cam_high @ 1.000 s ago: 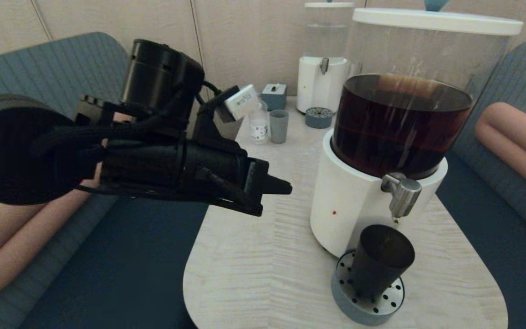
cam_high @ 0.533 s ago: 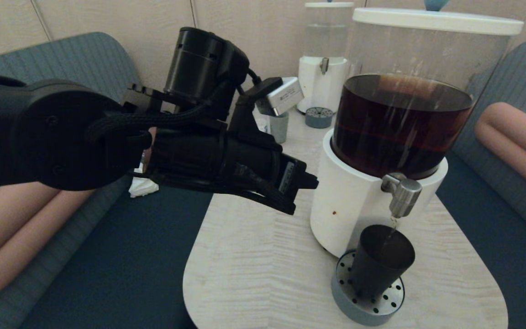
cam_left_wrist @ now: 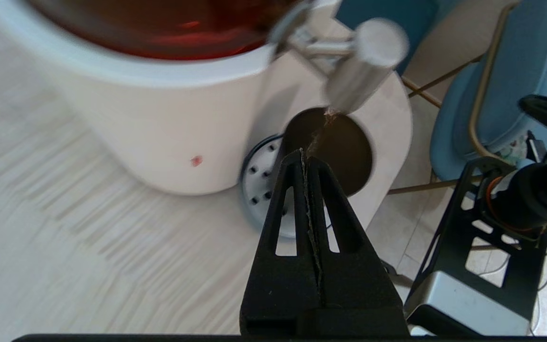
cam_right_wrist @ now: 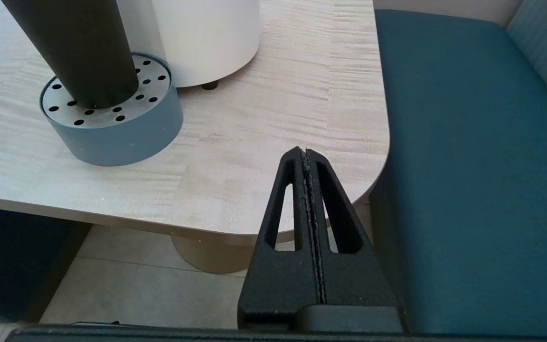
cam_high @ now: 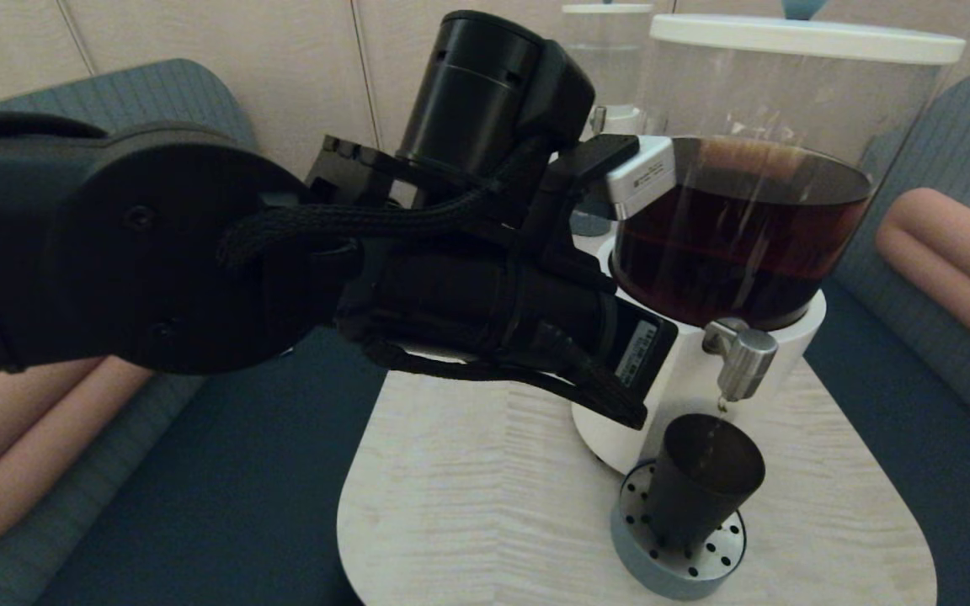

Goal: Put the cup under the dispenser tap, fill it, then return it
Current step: Turn off the faucet

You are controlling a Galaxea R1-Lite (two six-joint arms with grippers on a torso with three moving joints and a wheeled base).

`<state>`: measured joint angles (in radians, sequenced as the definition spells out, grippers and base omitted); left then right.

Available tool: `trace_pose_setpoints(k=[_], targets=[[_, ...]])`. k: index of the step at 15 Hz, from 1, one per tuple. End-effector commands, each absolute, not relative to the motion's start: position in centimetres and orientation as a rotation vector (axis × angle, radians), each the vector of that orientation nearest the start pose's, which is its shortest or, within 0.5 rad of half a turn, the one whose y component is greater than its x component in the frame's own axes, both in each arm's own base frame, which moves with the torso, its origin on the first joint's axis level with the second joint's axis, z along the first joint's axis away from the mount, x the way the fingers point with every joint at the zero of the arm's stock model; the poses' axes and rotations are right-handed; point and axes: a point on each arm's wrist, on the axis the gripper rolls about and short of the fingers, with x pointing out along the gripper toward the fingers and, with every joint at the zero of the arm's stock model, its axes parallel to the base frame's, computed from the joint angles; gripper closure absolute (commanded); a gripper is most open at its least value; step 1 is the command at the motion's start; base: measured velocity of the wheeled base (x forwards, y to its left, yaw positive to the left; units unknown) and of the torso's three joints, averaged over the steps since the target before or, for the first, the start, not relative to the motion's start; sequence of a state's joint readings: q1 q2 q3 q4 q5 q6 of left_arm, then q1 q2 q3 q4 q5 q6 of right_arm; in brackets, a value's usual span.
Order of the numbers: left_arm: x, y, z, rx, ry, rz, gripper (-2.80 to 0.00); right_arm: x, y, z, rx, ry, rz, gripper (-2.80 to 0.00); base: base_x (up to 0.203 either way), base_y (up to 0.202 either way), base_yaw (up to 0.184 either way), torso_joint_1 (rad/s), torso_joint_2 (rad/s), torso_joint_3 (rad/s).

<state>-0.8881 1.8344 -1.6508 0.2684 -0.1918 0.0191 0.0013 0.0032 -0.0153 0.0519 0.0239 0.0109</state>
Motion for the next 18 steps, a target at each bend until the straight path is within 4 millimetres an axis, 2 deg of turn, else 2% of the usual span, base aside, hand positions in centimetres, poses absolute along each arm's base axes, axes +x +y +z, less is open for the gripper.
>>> trace_pose_setpoints(k=[1,7,18], targets=[[22.0,-29.1,28.2,0.192,0.442,-1.069,0.0,-2.4,0.1,7.4,0.011,0.042,0.026,0.0,0.0,0.0,0.0,0.0,0.0,0.0],[22.7,-30.7,27.9,0.198,0.416,-1.036,0.0,-2.4,0.1,7.4,0.011,0.04,0.026,0.0,0.0,0.0,0.0,0.0,0.0,0.0],[23.9,-32.2,27.5,0.192,0.385,-1.008,0.0,-2.4,0.1,7.4,0.01,0.042,0.026,0.0,0.0,0.0,0.0,0.0,0.0,0.0]])
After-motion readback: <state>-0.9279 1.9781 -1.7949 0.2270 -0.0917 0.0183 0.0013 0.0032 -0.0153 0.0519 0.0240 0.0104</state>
